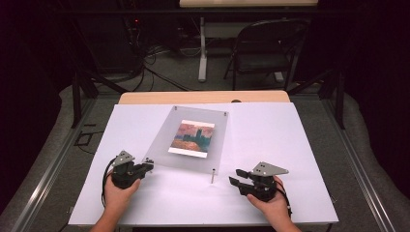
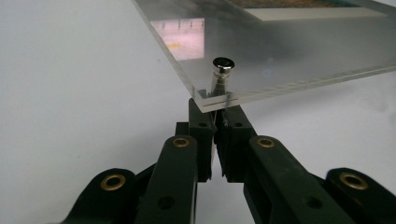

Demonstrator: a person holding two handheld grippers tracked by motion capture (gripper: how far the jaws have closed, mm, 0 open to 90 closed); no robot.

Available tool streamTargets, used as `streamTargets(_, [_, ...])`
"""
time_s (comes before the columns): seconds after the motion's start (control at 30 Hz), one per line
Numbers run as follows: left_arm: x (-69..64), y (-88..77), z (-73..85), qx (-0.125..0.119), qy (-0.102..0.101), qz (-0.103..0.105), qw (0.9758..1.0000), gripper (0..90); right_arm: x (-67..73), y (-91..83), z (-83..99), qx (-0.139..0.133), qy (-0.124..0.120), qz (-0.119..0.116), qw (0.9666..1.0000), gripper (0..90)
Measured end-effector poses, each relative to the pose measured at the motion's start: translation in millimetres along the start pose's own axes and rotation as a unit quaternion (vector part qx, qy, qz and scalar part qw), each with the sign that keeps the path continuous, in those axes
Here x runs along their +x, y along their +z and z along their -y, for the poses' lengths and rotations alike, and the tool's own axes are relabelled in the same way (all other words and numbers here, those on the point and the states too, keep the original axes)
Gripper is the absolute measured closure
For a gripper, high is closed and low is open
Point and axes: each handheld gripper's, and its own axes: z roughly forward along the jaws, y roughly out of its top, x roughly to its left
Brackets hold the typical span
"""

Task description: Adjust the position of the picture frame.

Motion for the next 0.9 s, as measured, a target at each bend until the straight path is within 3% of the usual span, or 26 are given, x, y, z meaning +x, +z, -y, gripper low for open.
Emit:
streamTargets(0.57, [-16.4, -9.4, -9.2, -0.009, -0.002, 0.028, 0.9996, 85.3, 13.4, 23.3, -9.7, -0.009, 0.012, -0.04, 0.9991, 61.2])
streamTargets(0.9, [-22.8, -10.6, -8.9, -0.011, -0.002, 0.041, 0.9991, 85.3, 16.6, 35.7, -16.3, -0.014, 0.011, -0.04, 0.999, 76.2])
